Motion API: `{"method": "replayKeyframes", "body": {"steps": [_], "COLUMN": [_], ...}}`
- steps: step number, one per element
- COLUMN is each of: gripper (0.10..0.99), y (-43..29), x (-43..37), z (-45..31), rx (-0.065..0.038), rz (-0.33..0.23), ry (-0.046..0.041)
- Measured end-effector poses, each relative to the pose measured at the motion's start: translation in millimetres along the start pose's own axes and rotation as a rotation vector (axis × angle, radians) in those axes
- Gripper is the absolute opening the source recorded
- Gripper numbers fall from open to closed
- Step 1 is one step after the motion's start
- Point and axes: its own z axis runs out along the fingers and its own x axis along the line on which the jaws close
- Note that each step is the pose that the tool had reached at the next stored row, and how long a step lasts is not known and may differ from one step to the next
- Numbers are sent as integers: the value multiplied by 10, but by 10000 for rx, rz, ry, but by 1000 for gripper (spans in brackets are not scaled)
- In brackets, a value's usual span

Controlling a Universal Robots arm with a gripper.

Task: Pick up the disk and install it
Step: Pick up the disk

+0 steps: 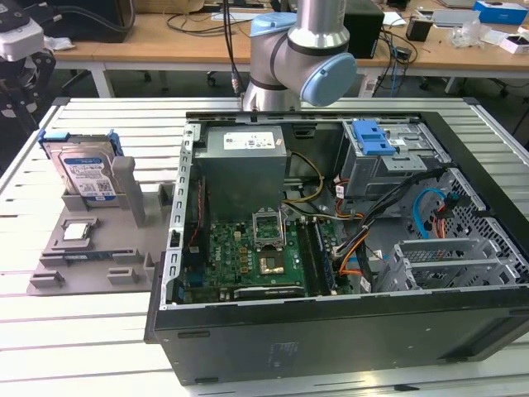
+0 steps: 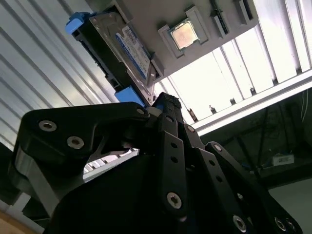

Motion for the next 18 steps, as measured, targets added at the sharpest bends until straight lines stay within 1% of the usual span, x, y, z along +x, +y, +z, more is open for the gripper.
{"method": "replayKeyframes", "body": {"steps": [2, 3, 6, 10, 16, 18], "gripper": [106, 106, 106, 106, 106, 106], "y": [1, 2, 1, 1, 1, 1], "x": [0, 0, 0, 0, 0, 0], "z": [0, 0, 0, 0, 0, 0], "rx": [-6, -13, -24, -37, -47, -53], "rz": [-368, -673, -1225, -1804, -2276, -2565], "ry": [14, 25, 45, 65, 82, 92]}}
